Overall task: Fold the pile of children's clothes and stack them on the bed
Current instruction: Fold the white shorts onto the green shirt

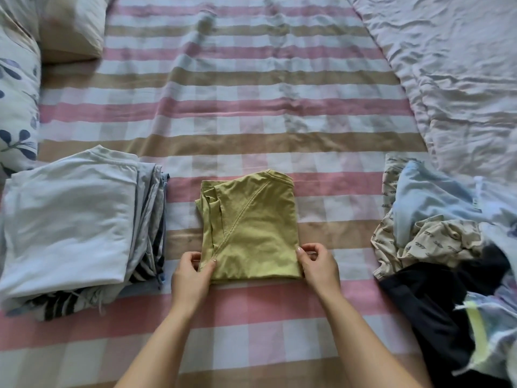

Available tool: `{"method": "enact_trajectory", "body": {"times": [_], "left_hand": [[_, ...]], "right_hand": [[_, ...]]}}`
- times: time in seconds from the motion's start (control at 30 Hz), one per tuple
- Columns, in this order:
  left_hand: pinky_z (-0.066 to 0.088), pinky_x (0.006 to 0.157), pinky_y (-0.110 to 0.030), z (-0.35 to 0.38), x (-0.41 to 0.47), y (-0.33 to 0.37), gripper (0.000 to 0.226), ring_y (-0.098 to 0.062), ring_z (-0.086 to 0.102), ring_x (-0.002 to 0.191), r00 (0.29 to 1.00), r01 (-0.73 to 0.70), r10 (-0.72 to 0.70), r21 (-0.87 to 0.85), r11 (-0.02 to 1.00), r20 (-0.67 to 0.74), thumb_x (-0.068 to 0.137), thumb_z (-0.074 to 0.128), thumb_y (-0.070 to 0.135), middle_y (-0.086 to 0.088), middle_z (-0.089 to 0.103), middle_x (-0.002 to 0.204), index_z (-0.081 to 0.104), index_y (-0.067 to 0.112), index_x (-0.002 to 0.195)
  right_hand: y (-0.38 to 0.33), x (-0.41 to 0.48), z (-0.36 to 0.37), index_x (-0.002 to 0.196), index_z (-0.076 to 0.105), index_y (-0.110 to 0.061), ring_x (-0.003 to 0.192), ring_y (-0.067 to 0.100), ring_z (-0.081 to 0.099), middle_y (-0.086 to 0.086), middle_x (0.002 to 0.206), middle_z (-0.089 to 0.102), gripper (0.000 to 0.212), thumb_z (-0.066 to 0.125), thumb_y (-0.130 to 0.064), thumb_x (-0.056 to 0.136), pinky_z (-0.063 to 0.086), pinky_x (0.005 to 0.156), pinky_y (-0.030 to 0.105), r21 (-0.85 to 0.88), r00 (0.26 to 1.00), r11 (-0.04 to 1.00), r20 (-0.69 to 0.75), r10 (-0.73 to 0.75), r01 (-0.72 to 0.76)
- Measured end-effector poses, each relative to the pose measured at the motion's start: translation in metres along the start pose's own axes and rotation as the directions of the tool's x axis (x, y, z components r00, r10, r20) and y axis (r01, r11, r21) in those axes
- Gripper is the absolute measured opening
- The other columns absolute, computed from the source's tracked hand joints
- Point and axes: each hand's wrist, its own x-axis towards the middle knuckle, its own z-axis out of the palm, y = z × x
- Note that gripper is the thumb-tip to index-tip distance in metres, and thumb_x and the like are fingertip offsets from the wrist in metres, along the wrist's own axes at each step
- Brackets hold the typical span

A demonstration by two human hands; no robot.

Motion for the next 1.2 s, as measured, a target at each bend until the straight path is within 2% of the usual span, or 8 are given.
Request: {"method": "enact_trajectory", "body": {"times": [0.13,0.43,0.6,0.77,0.83,0.93,1.1,1.2], "left_hand": [[0.035,0.092,-0.038,0.006,-0.039,0.017,0.041,-0.03,0.045,0.11,0.937,-0.302,0.342,0.34,0.891,-0.065,0.081,0.068,0.012,-0.012,0.055,0.114,0.053,0.004,0.118],[0.047,0.075,-0.029,0.132,-0.136,0.099,0.017,-0.013,0.058,0.082,0.783,-0.564,0.515,0.047,0.825,0.349,0.084,0.062,0.006,0.001,0.062,0.094,0.06,0.01,0.1],[0.046,0.075,-0.021,0.219,-0.2,0.121,0.016,-0.011,0.058,0.08,0.645,-0.639,0.575,-0.058,0.767,0.503,0.084,0.06,0.006,0.003,0.062,0.092,0.061,0.012,0.099],[0.045,0.077,-0.028,0.292,-0.248,0.144,0.017,-0.015,0.054,0.084,0.533,-0.699,0.65,-0.151,0.699,0.542,0.084,0.058,0.006,0.006,0.056,0.093,0.06,0.011,0.099],[0.044,0.088,-0.027,0.318,-0.26,0.159,0.03,-0.017,0.055,0.099,0.511,-0.662,0.634,-0.205,0.721,0.58,0.088,0.054,0.006,0.0,0.059,0.108,0.057,0.011,0.117],[0.041,0.099,-0.033,0.343,-0.269,0.178,0.04,-0.023,0.054,0.115,0.606,-0.405,0.437,-0.215,0.889,0.665,0.095,0.047,0.011,-0.01,0.058,0.124,0.043,0.01,0.135],[0.044,0.063,-0.018,0.336,-0.271,0.188,0.028,-0.013,0.06,0.078,0.638,-0.044,0.282,-0.332,0.942,0.717,0.099,0.037,0.015,-0.008,0.067,0.09,0.063,0.007,0.104],[0.042,0.064,-0.019,0.315,-0.277,0.189,0.027,-0.012,0.06,0.079,0.594,-0.019,0.285,-0.341,0.94,0.752,0.099,0.038,0.012,-0.001,0.069,0.09,0.065,0.014,0.098]], "right_hand": [[0.016,-0.022,-0.045,0.093,0.062,-0.011,0.083,0.026,0.065,0.004,0.086,0.066,0.007,0.059,-0.014,0.088,0.05,0.077,0.035,0.006,0.997,1.0,-0.076,-0.023,0.023],[0.067,-0.051,-0.184,0.088,0.062,-0.022,0.082,0.023,0.065,0.002,0.086,0.068,0.014,0.058,-0.008,0.087,0.052,0.081,0.041,0.064,0.959,0.997,-0.282,-0.013,0.032],[0.107,-0.065,-0.256,0.088,0.064,-0.024,0.077,-0.005,0.061,-0.017,0.081,0.064,0.017,0.062,-0.007,0.085,0.045,0.071,0.008,0.03,0.914,0.993,-0.396,-0.092,0.113],[0.151,-0.073,-0.307,0.099,0.065,-0.016,0.09,0.013,0.057,-0.008,0.092,0.058,0.019,0.067,-0.007,0.081,0.046,0.08,0.024,-0.162,0.843,0.979,-0.504,-0.188,0.122],[0.164,-0.069,-0.315,0.107,0.063,-0.011,0.096,0.017,0.055,-0.003,0.099,0.056,0.027,0.069,-0.011,0.081,0.047,0.085,0.028,-0.15,0.856,0.983,-0.489,-0.168,0.107],[0.171,-0.061,-0.312,0.118,0.057,-0.009,0.107,0.015,0.052,-0.002,0.109,0.055,0.04,0.068,-0.023,0.083,0.044,0.092,0.025,-0.083,0.873,0.99,-0.467,-0.143,0.118],[0.17,-0.052,-0.302,0.119,0.053,-0.013,0.103,0.01,0.057,-0.004,0.11,0.061,0.047,0.07,-0.031,0.08,0.046,0.086,0.021,0.108,0.877,0.986,-0.476,-0.063,0.13],[0.161,-0.058,-0.3,0.119,0.052,-0.014,0.097,0.007,0.059,-0.008,0.105,0.06,0.033,0.062,-0.016,0.087,0.043,0.078,0.013,0.124,0.854,0.983,-0.519,-0.049,0.132]]}}
